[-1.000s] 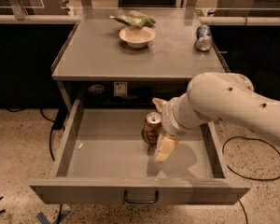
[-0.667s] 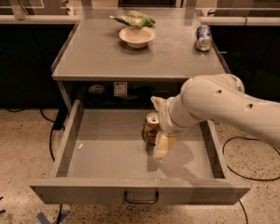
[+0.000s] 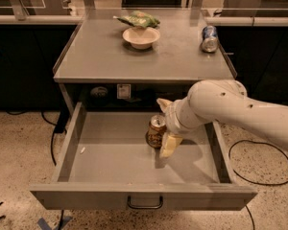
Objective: Pick orange can from top drawer and place on counter
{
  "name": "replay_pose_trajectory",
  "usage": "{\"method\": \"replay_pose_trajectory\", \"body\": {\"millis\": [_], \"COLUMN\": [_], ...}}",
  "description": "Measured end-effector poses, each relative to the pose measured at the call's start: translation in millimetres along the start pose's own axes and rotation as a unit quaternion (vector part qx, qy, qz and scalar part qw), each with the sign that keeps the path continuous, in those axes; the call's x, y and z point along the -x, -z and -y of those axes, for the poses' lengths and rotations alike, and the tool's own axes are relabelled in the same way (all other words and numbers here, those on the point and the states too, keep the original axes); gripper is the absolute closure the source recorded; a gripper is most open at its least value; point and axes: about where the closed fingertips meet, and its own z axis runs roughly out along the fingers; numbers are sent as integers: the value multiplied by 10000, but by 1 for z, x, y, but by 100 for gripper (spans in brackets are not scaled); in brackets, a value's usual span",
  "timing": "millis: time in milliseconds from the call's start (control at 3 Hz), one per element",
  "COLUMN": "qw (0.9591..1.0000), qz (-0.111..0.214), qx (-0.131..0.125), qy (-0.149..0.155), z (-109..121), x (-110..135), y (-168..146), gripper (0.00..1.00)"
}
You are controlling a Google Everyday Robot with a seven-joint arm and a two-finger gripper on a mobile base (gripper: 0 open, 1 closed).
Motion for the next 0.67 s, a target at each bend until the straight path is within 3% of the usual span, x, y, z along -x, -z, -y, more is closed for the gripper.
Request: {"method": "replay_pose_trajectory", "body": {"millis": [667], "qw": [9996], "qz": [35], "qx": [221], "qy": [173], "z": [-9], "x": [17], "y": [9], "gripper": [0]}}
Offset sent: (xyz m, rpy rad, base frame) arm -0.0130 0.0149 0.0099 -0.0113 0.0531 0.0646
